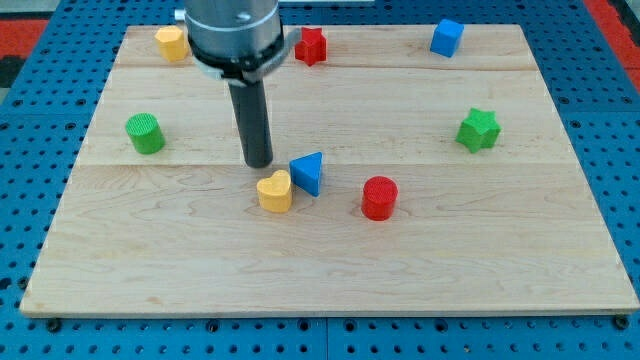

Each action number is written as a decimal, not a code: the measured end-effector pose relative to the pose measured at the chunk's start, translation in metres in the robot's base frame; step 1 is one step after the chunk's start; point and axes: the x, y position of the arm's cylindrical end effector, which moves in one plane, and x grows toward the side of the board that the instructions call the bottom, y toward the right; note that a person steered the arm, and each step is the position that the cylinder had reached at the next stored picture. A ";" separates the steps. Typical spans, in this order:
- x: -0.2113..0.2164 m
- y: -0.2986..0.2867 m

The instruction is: Move the blue triangle and the yellow heart away from each other

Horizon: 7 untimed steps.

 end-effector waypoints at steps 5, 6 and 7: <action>0.116 -0.049; 0.117 0.018; 0.153 0.029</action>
